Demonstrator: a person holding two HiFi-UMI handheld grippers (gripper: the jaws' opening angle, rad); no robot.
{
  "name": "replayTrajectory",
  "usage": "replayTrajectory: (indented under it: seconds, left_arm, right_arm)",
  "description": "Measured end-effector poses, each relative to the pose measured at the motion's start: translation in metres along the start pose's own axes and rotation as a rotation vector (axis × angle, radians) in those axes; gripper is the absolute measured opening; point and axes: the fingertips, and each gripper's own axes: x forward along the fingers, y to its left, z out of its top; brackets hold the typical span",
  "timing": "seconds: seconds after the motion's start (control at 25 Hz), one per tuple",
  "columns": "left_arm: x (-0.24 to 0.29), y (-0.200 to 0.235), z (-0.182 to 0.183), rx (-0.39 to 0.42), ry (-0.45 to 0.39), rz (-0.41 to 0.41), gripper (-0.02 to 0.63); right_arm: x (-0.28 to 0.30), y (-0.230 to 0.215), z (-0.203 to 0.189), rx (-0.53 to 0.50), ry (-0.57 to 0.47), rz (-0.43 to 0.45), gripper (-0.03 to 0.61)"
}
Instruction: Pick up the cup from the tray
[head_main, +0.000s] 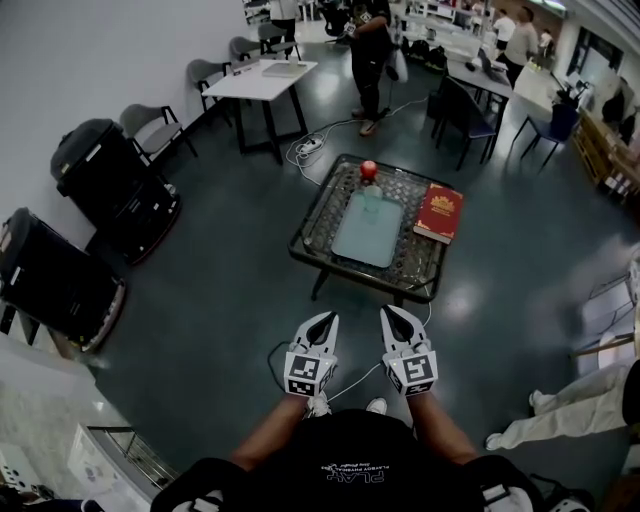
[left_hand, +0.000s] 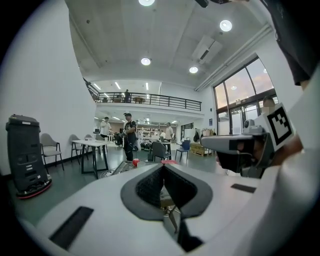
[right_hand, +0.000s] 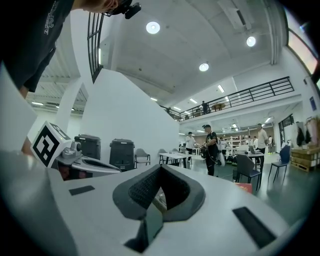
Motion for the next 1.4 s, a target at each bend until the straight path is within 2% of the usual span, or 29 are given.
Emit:
replayTrajectory:
  seconds: [0.32, 0.56, 0.8, 1.08, 1.4]
  left_arm:
    - [0.005, 0.013, 0.003, -0.001, -0.013, 0.019, 0.008]
    - [0.009, 0.028, -0.006, 0.006, 0.019, 0.000, 0.008]
    - [0.017, 0.053, -0.007, 0.031, 0.016, -0.033, 0.008]
    - [0.020, 0.075, -0.008, 0.011, 0.014, -0.063, 0.008]
    - [0.053, 0.077, -0.004, 0.020, 0.018, -0.073, 0.008]
  right_arm:
    - [0.008, 0.000, 0.001, 0.002, -0.008, 0.003, 0.008]
    - [0.022, 0.012, -0.007, 0.023, 0.003, -0.003, 0.008]
    - [0.045, 0.017, -0.008, 0.023, -0.003, -0.048, 0.008]
    - [0.062, 0.021, -0.005, 0.008, 0.000, -0.089, 0.008]
    - [0.081, -0.007, -0.008, 0.015, -0.001, -0.093, 0.008]
